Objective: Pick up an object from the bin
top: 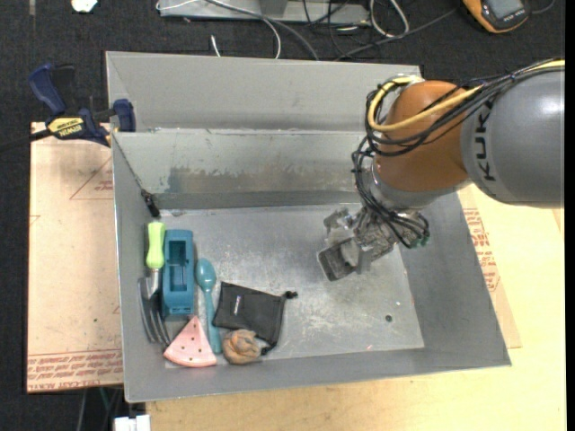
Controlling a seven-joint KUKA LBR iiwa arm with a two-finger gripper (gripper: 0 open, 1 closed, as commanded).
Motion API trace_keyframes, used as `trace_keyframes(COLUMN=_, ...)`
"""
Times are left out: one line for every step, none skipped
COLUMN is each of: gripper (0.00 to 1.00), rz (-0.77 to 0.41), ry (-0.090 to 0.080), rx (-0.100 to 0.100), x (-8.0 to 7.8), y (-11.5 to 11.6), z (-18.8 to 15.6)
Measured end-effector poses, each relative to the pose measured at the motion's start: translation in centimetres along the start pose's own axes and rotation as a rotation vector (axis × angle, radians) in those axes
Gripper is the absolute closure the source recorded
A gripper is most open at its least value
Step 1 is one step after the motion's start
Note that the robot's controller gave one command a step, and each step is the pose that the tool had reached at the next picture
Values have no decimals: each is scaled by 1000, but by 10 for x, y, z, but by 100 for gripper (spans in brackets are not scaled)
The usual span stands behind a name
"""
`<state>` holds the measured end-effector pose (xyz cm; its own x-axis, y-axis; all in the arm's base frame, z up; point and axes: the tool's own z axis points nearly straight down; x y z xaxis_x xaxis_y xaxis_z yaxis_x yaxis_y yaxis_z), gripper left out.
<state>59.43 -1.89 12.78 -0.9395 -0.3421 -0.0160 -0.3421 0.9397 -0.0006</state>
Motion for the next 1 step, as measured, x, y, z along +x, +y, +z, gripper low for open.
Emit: trace_keyframes(gripper=100, rz=1, ry=2, rx=-2, x=0, y=1, z=-42)
